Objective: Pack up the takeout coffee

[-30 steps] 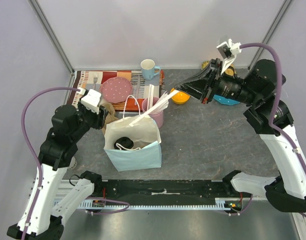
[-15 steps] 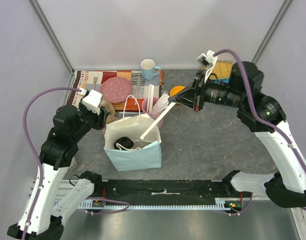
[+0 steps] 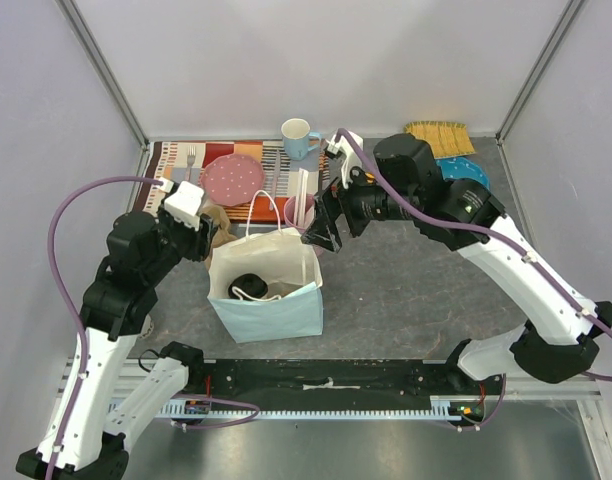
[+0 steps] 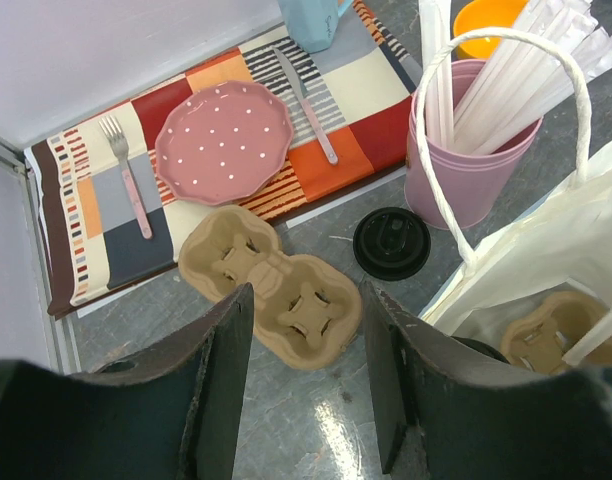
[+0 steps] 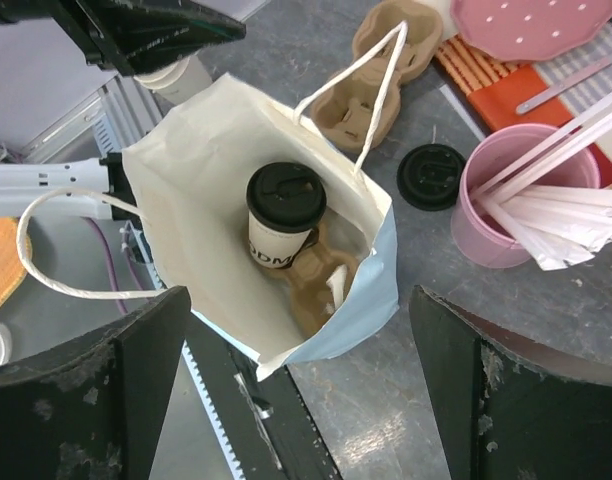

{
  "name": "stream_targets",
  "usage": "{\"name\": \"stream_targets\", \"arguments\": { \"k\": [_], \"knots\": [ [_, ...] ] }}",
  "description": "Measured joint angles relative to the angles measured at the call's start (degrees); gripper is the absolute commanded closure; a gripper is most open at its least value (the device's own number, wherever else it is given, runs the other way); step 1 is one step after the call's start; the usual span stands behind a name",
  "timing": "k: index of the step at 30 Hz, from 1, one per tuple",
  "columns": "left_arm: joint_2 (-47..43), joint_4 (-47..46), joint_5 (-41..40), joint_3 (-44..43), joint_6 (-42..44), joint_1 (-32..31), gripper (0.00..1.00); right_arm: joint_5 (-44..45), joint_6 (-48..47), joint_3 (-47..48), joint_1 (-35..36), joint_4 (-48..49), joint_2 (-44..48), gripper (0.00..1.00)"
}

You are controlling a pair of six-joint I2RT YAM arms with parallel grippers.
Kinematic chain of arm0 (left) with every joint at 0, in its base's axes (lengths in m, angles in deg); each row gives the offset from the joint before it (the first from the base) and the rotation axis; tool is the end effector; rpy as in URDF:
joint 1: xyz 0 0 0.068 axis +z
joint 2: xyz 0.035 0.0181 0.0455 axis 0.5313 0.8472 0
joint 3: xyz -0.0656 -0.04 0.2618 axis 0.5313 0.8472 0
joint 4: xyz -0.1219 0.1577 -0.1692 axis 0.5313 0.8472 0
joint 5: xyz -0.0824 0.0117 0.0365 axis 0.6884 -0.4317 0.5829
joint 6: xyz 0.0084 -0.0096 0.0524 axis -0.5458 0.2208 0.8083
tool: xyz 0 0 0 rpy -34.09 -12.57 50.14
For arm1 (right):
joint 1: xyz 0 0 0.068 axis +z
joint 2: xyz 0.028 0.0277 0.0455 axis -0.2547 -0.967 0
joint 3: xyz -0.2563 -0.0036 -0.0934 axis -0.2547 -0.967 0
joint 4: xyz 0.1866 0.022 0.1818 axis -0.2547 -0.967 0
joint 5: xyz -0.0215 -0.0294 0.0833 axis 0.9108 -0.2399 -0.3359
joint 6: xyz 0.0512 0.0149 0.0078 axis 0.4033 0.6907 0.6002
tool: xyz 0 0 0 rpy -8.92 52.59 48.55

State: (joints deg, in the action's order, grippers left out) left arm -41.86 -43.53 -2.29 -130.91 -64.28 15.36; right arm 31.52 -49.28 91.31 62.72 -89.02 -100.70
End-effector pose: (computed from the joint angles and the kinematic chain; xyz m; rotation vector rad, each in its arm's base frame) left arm 0.1247 -0.0397 0.3960 0.5129 1.8158 -0.1138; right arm 0.1731 0.2093 0.4738 -0.9221 1.9661 0.9359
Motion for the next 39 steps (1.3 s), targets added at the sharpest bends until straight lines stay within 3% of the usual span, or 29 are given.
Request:
{"name": "stream_targets", "arguments": {
  "k": [7, 11, 14, 19, 24, 33, 39],
  "knots": [
    [-0.02, -0.04, -0.09, 0.48, -0.35, 0.00, 0.45, 7.15, 0.52, 1.20, 0.31, 1.05, 2.73, 0.02],
    [-0.24, -0.42, -1.68, 0.90, -1.70, 0.00, 0.42, 18.84, 2.60, 2.29, -0.02, 2.10, 4.48, 0.02],
    [-0.31, -1.66, -6.05, 1.95, -3.87, 0.07, 0.37, 28.00, 6.12, 0.55, -4.17, 2.40, 6.10, 0.02],
    [-0.63, -5.25, -16.52, 6.58, -9.66, 0.52, 0.32, 41.22, 11.61, -9.49, -14.64, 2.27, 10.05, 0.02],
    [-0.66, -7.37, -23.04, 12.02, -15.85, 1.70, 0.32, 45.90, 13.97, -18.80, -17.09, 2.16, 11.93, 0.02],
    [-2.75, -10.67, -24.70, 20.72, -22.14, 2.78, 0.30, 55.80, 23.45, -40.44, -17.14, 5.55, 17.27, 0.02],
    [-4.68, -12.85, -24.09, 25.35, -22.73, 2.89, 0.29, 59.41, 25.81, -48.33, -17.22, 10.86, 21.97, 0.02]
  ]
}}
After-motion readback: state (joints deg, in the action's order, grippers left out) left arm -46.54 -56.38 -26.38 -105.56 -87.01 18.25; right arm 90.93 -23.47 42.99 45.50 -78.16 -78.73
